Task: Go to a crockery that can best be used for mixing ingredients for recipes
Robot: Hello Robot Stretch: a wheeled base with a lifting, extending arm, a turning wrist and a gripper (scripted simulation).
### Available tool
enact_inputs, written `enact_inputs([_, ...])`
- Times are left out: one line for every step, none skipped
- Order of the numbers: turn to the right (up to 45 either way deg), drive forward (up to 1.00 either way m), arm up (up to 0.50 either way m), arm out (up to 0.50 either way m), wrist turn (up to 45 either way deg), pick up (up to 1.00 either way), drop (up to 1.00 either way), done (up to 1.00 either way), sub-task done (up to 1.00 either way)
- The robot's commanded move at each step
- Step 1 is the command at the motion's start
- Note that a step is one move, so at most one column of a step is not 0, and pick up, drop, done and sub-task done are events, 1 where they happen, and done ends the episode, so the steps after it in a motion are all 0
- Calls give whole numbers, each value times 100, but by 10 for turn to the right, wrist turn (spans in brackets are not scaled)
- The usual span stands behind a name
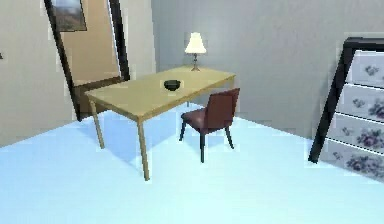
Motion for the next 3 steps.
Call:
enact_inputs([0, 100, 0, 0, 0, 0, 0, 0, 0])
enact_inputs([-180, 0, 0, 0, 0, 0, 0, 0, 0])
enact_inputs([0, 15, 0, 0, 0, 0, 0, 0, 0])
